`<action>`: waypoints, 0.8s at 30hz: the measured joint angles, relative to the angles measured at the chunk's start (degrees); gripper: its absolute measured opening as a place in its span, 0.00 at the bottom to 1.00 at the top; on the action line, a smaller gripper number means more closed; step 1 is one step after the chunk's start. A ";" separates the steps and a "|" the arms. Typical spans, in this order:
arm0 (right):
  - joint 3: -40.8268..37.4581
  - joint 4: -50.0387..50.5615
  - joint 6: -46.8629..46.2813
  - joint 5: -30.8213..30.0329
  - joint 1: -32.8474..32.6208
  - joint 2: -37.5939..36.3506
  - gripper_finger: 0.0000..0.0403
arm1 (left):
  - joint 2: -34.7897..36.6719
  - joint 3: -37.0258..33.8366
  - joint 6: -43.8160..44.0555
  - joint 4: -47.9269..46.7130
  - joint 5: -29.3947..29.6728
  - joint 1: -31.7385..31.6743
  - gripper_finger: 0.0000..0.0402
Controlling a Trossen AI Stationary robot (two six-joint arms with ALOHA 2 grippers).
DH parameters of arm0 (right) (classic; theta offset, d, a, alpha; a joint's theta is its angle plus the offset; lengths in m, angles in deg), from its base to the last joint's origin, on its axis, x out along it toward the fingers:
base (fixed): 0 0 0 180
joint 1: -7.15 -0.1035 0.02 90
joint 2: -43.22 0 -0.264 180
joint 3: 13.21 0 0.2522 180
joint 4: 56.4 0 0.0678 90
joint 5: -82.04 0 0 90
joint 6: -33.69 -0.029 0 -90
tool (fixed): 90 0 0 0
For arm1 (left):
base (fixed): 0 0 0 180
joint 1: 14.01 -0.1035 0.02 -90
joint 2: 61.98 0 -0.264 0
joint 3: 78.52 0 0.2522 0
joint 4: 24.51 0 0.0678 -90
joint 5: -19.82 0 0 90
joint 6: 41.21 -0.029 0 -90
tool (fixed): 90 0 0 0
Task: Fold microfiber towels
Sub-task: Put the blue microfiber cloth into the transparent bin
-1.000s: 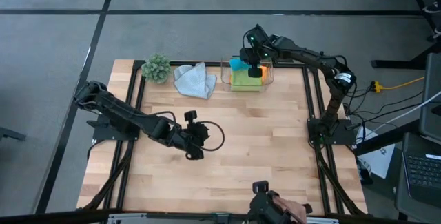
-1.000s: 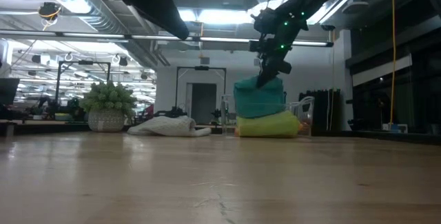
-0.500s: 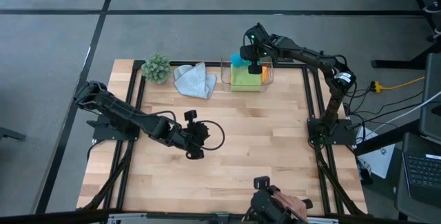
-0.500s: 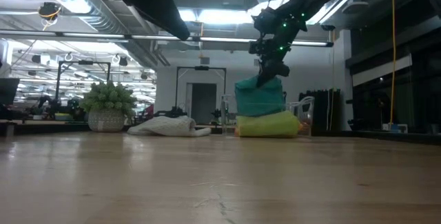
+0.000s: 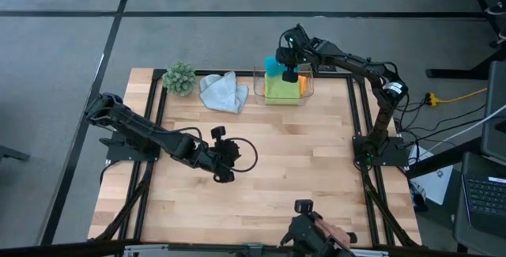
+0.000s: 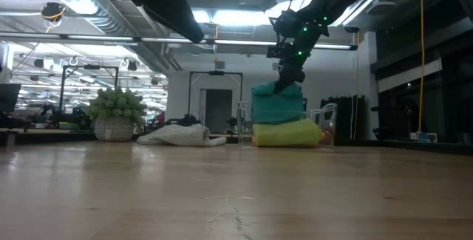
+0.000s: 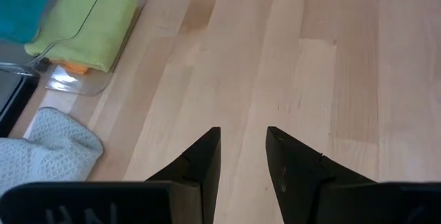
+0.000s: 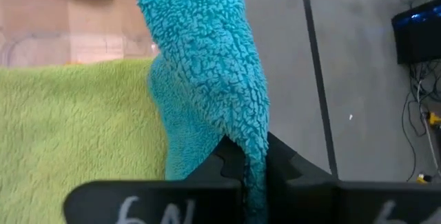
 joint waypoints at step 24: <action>-5.48 6.11 -6.83 4.74 -3.06 0.02 0.15 | 0.00 0.02 -0.08 -0.02 0.02 -0.07 0.27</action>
